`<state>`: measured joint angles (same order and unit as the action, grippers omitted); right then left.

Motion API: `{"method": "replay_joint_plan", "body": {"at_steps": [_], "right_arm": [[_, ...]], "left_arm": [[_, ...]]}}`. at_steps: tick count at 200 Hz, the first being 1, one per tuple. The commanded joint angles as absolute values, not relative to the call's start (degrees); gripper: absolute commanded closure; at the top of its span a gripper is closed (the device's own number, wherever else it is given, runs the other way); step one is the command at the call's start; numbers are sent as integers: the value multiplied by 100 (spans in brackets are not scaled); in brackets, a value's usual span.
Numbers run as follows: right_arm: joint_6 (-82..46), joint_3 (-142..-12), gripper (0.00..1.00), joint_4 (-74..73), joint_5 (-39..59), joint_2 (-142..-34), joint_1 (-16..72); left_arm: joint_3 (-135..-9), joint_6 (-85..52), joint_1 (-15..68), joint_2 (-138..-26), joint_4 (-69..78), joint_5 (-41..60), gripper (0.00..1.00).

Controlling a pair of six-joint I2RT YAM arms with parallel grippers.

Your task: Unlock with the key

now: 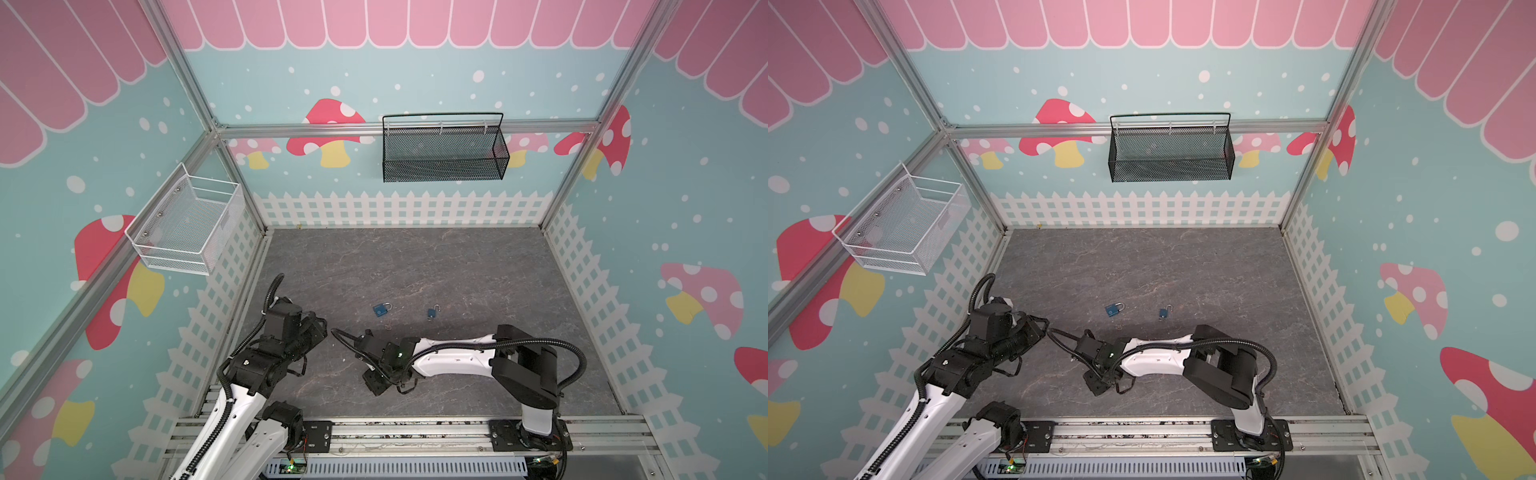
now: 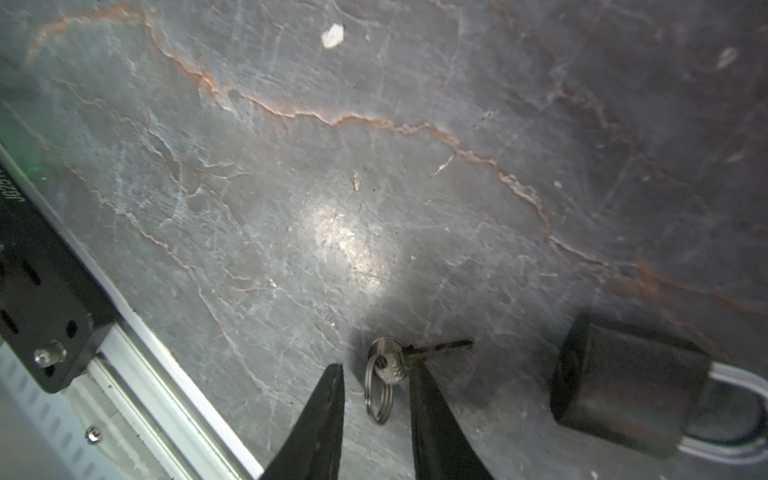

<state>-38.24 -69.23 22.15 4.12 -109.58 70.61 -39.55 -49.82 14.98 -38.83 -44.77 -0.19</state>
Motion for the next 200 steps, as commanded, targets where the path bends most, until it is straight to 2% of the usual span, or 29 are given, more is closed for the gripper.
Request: {"method": "replay_joint_plan", "body": {"at_steps": [1, 96, 137, 200], "right_arm": [[-3708, -7061, 72, 2238, 312, -11097, 7110], [-3422, -7061, 87, 2374, -86, -10984, 7115], [-2970, -6967, 100, 2317, -476, -10644, 7111], [-2055, -6385, 100, 1737, -936, -9600, 7058]], "left_arm": [[-3870, -5080, 1448, -3858, -4595, -75, 56], [-3797, -5236, 1421, -3782, -4588, 56, 56], [-3754, -5456, 1411, -3650, -4594, 286, 56], [-3827, -6013, 1389, -3588, -4464, 869, 55]]}}
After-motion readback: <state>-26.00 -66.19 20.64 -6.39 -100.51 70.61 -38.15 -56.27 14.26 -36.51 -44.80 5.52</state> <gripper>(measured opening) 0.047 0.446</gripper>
